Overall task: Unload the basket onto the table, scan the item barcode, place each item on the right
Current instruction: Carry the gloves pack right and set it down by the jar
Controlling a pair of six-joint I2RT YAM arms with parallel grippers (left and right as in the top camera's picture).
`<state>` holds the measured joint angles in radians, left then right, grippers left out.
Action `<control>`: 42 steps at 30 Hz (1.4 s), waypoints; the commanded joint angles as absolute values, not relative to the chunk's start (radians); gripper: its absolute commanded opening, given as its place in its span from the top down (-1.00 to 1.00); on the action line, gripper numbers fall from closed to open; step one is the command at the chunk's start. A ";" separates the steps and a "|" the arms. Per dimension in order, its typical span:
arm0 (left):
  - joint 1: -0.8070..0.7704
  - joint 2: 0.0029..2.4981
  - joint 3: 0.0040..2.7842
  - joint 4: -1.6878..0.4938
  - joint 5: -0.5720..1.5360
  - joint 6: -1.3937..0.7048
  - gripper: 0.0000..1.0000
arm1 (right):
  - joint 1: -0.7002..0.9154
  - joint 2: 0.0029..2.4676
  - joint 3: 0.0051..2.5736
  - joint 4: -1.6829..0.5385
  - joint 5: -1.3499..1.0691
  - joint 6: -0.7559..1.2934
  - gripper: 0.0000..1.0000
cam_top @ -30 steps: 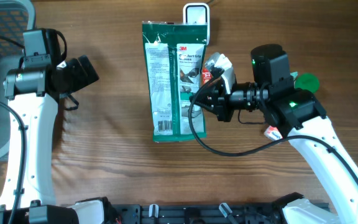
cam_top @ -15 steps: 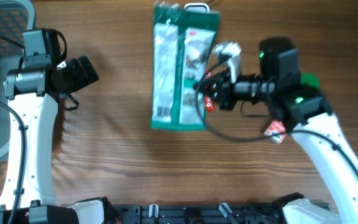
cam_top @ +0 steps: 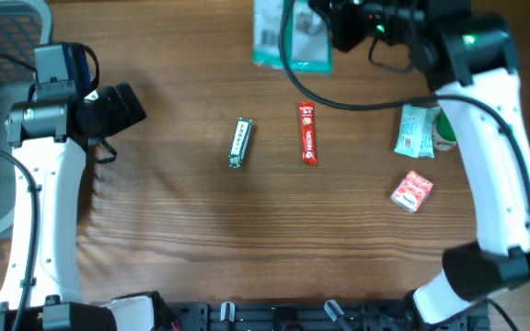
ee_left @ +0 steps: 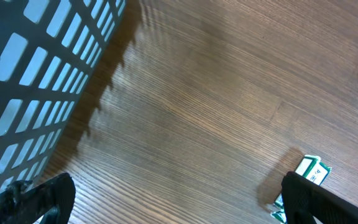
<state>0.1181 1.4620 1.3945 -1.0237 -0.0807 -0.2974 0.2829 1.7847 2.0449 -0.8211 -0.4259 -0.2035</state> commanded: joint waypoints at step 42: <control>0.122 1.467 1.407 -1.021 -0.076 -0.299 -1.00 | 0.592 2.344 2.053 -0.362 0.476 -0.660 0.91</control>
